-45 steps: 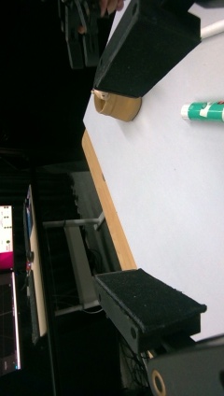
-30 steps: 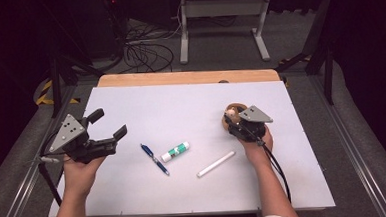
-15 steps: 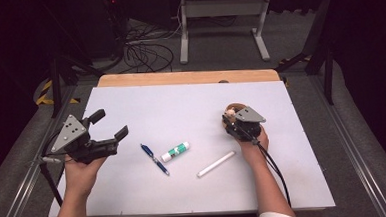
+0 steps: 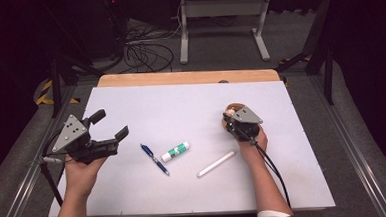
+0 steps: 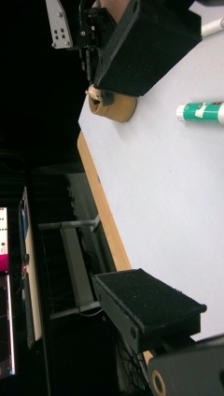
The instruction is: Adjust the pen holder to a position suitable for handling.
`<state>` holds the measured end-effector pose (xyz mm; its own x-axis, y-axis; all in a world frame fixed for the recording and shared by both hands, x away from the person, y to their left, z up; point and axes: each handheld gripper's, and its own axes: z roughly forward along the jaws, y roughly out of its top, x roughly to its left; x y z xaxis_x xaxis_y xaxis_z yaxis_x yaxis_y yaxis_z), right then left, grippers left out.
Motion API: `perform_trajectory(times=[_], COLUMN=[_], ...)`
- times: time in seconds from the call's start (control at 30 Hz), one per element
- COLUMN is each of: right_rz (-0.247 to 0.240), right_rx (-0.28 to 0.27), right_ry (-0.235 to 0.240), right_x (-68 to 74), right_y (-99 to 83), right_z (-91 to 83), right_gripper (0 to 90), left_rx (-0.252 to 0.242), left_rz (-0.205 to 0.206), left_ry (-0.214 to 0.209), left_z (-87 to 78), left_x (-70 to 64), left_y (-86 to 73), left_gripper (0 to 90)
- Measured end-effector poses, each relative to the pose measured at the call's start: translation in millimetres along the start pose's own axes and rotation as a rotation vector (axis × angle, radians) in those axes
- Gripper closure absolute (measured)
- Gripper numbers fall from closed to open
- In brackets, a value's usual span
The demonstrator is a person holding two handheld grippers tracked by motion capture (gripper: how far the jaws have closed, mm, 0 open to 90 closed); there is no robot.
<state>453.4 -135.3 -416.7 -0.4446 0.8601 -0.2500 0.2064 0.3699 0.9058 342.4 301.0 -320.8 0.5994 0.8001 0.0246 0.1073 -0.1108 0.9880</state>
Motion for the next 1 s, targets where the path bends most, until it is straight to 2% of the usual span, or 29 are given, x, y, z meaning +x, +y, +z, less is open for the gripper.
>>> perform_trajectory(times=[0.13, 0.3, 0.63, 0.83, 1.0], right_rz=[-0.035, -0.063, -0.059, -0.078, -0.089], right_rx=[0.003, -0.007, -0.036, -0.055, -0.055], right_ry=[-0.005, 0.037, 0.14, 0.182, 0.198], right_x=[3.6, 13.9, 41.6, 60.6, 73.8], right_y=[1.0, 4.4, 15.1, 21.0, 22.8], right_z=[-1.1, -1.7, -5.5, -8.8, -10.0], right_gripper=[63.5, 63.7, 63.8, 63.8, 63.8], left_rx=[-0.001, 0.002, 0.013, 0.011, 0.021], left_rz=[0.0, 0.001, 0.001, -0.007, -0.002], left_ry=[0.001, 0.001, -0.003, -0.008, -0.024], left_z=[0.0, 0.7, 2.5, 4.7, 7.3], left_x=[0.2, 0.4, 0.6, -0.9, -1.6], left_y=[0.0, -0.6, -2.4, -4.1, -6.1], left_gripper=[8.4, 8.4, 8.4, 8.5, 8.6])
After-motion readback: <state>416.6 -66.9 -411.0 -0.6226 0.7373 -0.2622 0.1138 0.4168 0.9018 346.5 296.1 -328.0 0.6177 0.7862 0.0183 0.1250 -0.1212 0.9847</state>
